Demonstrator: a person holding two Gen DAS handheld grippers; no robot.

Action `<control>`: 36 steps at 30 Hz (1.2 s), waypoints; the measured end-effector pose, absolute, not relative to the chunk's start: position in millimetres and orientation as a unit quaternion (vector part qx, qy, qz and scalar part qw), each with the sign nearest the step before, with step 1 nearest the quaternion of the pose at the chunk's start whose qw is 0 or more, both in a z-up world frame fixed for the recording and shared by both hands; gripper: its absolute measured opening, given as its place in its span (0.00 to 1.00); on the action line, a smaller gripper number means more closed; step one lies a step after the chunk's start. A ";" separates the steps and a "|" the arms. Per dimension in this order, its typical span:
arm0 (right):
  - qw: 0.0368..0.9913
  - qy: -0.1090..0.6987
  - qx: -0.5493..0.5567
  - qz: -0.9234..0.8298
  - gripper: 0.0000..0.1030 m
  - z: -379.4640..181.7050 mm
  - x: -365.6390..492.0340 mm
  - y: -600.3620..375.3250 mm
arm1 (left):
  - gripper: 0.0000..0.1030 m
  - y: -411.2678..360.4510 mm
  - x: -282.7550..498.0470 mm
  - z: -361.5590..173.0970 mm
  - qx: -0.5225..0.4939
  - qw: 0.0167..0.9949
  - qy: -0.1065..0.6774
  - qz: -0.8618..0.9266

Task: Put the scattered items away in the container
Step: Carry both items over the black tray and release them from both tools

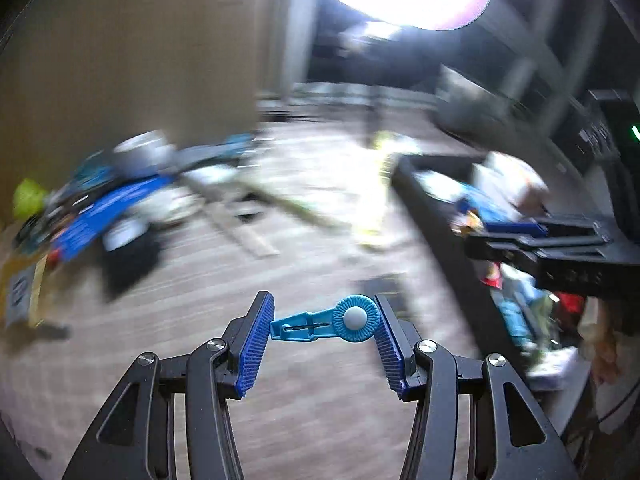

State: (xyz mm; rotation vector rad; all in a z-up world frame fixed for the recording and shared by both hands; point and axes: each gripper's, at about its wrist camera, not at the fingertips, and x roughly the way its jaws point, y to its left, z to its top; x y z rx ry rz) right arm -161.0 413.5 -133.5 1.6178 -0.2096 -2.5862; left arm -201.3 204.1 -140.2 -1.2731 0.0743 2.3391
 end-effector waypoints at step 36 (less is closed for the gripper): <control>-0.150 -0.147 0.525 -0.825 0.60 -137.5 -73.0 572.6 | 0.72 397.6 -150.9 -150.7 -0.474 0.388 0.116 0.782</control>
